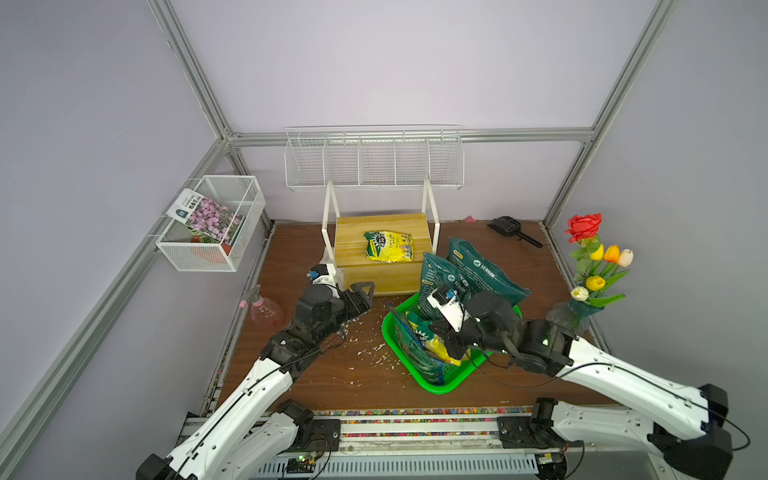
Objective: Take down the fertilizer bag from the shelf
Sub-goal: Place the fertilizer bag in the storage box.
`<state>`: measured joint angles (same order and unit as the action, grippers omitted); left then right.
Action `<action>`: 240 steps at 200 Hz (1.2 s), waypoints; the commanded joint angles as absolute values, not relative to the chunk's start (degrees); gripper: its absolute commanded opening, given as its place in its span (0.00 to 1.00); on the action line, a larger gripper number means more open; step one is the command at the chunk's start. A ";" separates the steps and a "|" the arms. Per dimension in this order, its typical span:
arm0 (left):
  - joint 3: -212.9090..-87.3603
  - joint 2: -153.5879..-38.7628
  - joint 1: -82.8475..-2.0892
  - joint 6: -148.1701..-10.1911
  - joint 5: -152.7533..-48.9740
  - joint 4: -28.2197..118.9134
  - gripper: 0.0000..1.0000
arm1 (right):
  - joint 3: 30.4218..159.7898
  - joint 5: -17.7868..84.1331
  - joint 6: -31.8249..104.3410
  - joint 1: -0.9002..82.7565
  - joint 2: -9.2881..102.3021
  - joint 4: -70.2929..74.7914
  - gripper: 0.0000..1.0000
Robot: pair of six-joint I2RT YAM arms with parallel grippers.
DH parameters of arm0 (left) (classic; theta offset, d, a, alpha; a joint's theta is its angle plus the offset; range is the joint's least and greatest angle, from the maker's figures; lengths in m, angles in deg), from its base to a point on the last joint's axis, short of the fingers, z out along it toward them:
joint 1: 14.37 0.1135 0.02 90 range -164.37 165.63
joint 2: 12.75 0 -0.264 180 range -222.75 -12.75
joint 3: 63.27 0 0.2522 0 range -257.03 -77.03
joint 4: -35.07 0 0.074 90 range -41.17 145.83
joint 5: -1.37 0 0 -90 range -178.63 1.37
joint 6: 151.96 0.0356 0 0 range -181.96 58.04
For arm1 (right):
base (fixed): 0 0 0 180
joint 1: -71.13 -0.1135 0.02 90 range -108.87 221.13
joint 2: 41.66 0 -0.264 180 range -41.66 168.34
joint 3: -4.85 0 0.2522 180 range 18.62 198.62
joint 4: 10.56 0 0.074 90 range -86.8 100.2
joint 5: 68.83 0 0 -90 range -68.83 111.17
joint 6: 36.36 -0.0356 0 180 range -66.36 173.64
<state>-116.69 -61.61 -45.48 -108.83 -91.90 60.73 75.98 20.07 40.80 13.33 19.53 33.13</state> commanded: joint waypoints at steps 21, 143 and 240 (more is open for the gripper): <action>-116.62 -60.16 -45.13 -108.98 -92.05 60.87 0.82 | 73.90 18.32 38.10 13.00 25.91 38.49 0.00; -116.21 -59.03 -45.13 -108.98 -91.69 61.32 0.82 | 72.91 8.47 30.88 17.20 33.40 49.83 0.00; -117.37 -60.02 -45.13 -108.63 -91.67 61.40 0.82 | 74.53 5.64 32.22 15.51 40.52 47.36 0.00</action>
